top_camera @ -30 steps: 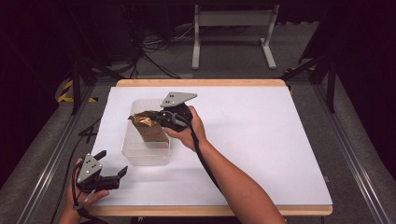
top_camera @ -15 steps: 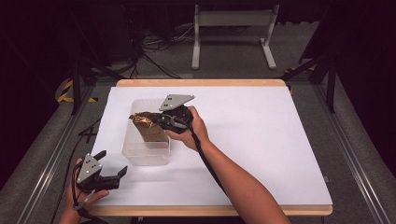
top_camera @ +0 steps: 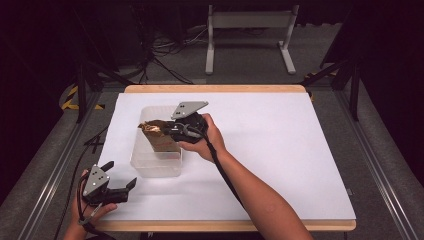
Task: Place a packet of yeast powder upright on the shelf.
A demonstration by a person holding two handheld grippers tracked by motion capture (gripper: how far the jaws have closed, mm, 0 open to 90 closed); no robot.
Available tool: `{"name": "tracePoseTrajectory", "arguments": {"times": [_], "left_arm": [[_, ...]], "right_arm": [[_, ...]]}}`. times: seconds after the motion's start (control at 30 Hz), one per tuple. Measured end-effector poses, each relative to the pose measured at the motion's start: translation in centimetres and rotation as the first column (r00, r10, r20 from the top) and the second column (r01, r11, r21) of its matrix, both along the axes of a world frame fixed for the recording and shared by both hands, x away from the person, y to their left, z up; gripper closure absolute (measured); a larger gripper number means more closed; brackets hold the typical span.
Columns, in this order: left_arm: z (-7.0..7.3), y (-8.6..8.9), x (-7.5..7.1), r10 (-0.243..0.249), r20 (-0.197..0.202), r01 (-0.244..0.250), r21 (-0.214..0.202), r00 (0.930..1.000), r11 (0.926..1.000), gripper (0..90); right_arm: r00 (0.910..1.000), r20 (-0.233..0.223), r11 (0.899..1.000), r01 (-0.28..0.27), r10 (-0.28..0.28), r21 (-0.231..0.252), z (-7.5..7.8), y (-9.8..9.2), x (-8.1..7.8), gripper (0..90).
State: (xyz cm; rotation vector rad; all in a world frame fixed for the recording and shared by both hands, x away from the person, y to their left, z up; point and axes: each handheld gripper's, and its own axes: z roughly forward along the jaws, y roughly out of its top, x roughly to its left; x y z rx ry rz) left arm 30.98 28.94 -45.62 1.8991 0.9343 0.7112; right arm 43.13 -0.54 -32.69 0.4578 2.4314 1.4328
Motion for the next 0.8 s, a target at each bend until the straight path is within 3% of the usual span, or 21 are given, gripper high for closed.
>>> {"name": "tracePoseTrajectory", "arguments": {"times": [0.17,0.47,0.8], "left_arm": [[0.0,0.0,0.0,-0.001,0.001,0.001,0.004,1.0000,1.0000,5.3],[0.0,-0.1,0.0,-0.004,0.001,0.004,0.005,1.0000,1.0000,5.3],[0.0,-0.1,0.1,-0.002,0.003,0.002,0.003,1.0000,1.0000,5.3]], "right_arm": [[0.9999,0.011,0.999,0.011,-0.011,-0.032,0.1,-0.3,-0.1,67.8],[0.9990,0.031,0.998,0.034,-0.033,-0.047,0.8,-1.1,-0.4,63.2],[0.9949,0.081,0.995,0.067,-0.061,-0.077,2.1,-2.9,-1.3,61.7]]}}
